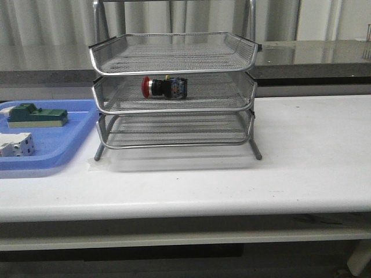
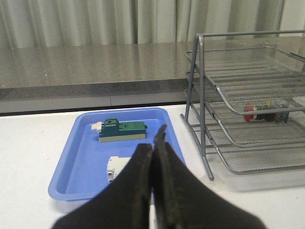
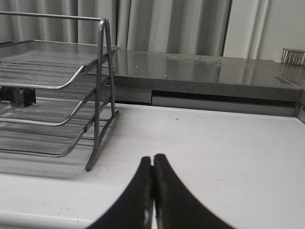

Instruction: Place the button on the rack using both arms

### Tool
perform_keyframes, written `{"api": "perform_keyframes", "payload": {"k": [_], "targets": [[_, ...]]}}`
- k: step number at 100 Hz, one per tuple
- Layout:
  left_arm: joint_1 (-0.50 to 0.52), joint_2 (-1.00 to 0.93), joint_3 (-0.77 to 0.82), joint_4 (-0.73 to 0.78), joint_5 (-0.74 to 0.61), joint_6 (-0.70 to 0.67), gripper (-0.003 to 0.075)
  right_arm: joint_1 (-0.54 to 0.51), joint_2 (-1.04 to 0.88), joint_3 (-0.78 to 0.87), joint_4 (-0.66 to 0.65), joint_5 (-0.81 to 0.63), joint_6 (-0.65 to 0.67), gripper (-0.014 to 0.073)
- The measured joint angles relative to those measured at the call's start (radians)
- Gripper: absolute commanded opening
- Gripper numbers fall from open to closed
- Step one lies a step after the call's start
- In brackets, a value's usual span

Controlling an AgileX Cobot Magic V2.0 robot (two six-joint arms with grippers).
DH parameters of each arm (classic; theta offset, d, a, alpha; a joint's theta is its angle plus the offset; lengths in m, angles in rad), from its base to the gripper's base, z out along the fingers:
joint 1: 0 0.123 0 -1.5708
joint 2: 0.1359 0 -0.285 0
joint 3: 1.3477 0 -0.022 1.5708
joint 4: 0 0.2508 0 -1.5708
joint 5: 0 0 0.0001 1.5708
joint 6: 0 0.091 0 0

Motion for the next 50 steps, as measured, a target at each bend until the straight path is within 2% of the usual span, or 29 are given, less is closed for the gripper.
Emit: {"api": "perform_keyframes", "payload": {"k": [50], "targets": [[0.000, 0.000, 0.000, 0.016, -0.011, -0.004, -0.0020, 0.000, 0.000, 0.000, 0.000, 0.000, 0.000, -0.0060]]}}
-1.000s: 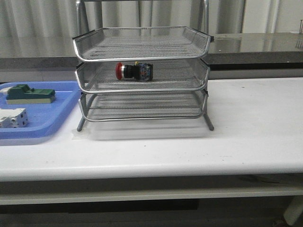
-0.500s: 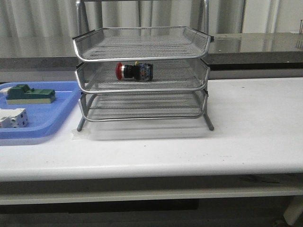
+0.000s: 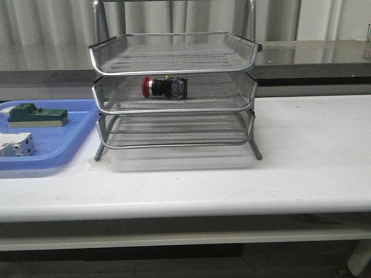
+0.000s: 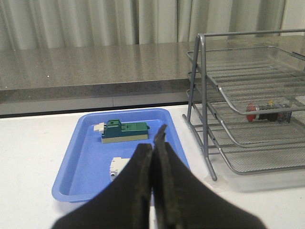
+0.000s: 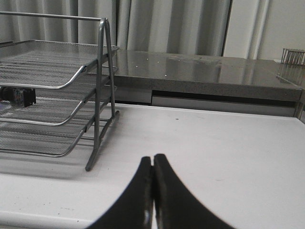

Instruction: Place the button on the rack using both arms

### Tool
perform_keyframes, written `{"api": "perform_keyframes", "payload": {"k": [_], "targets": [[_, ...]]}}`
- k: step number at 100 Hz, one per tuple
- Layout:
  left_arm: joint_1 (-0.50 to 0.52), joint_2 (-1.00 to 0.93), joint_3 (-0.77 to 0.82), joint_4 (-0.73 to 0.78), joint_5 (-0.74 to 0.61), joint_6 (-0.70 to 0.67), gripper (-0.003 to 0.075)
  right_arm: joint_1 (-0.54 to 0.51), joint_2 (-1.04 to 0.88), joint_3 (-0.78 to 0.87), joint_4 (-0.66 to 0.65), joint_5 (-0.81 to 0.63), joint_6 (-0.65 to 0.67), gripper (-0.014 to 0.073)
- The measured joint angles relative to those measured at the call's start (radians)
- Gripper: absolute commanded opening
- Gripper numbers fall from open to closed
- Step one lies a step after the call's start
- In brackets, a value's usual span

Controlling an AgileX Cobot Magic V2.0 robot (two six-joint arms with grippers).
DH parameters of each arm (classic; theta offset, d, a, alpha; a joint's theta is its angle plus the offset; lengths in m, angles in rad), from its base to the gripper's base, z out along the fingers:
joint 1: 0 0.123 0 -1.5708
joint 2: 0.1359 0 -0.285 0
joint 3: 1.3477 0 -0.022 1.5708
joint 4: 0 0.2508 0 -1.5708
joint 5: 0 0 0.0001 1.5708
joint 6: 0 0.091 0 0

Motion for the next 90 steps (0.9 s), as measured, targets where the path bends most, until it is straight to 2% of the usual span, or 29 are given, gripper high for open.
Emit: {"api": "perform_keyframes", "payload": {"k": [14, 33, 47, 67, 90], "targets": [[0.000, 0.000, 0.000, 0.100, -0.028, -0.103, -0.0020, 0.000, 0.000, 0.000, 0.000, 0.000, 0.000, -0.0060], [0.000, 0.000, 0.032, 0.299, -0.064, -0.350, -0.0020, 0.000, 0.000, 0.000, 0.000, 0.000, 0.000, -0.0060], [-0.049, -0.004, 0.078, 0.431, -0.120, -0.477, -0.0020, 0.000, 0.000, 0.000, 0.000, 0.000, 0.000, -0.0060], [-0.135, -0.006, 0.135, 0.506, -0.190, -0.523, -0.0020, 0.000, 0.000, 0.000, 0.000, 0.000, 0.000, -0.0060], [-0.143, -0.006, 0.245, 0.518, -0.329, -0.527, -0.0020, 0.000, 0.000, 0.000, 0.000, 0.000, 0.000, -0.0060]]}}
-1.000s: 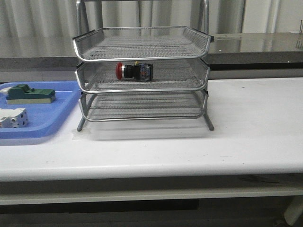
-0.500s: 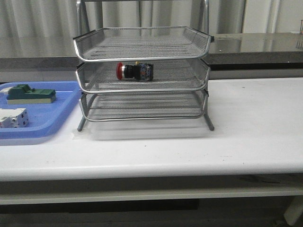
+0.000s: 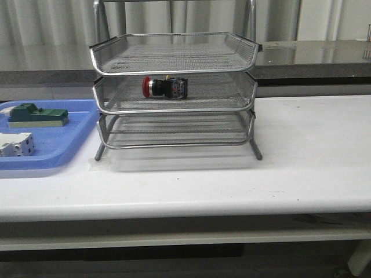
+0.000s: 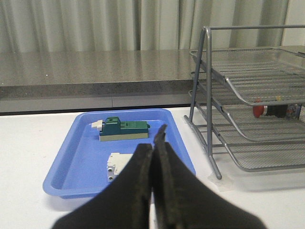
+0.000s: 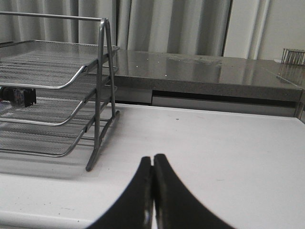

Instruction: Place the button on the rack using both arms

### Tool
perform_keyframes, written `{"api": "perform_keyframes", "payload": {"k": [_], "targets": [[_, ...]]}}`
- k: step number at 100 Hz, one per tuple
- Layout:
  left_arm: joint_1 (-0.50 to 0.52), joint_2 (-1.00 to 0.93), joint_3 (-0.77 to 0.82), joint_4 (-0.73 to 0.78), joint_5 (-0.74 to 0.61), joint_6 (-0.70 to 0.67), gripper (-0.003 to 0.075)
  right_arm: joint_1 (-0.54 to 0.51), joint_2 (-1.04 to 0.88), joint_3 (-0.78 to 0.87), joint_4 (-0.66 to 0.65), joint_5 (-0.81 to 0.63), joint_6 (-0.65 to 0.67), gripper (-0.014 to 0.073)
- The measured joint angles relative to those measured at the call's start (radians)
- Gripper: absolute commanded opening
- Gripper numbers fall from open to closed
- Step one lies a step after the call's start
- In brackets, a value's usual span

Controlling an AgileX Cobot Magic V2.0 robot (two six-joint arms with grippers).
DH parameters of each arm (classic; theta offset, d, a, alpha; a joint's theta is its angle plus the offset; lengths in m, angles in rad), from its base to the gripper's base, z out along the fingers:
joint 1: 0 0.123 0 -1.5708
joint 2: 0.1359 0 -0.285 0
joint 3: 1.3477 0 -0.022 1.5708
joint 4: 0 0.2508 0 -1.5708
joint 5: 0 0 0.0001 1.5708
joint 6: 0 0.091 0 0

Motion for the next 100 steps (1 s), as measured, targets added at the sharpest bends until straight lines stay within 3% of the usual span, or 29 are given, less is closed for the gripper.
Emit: {"api": "perform_keyframes", "payload": {"k": [46, 100], "targets": [[0.000, -0.154, 0.070, 0.004, -0.063, 0.000, -0.0020, 0.000, 0.000, 0.000, 0.000, 0.000, 0.000, -0.0060], [0.000, -0.155, 0.070, 0.004, -0.044, 0.000, -0.0020, 0.000, -0.001, 0.000, 0.000, 0.000, 0.000, -0.0060]]}}
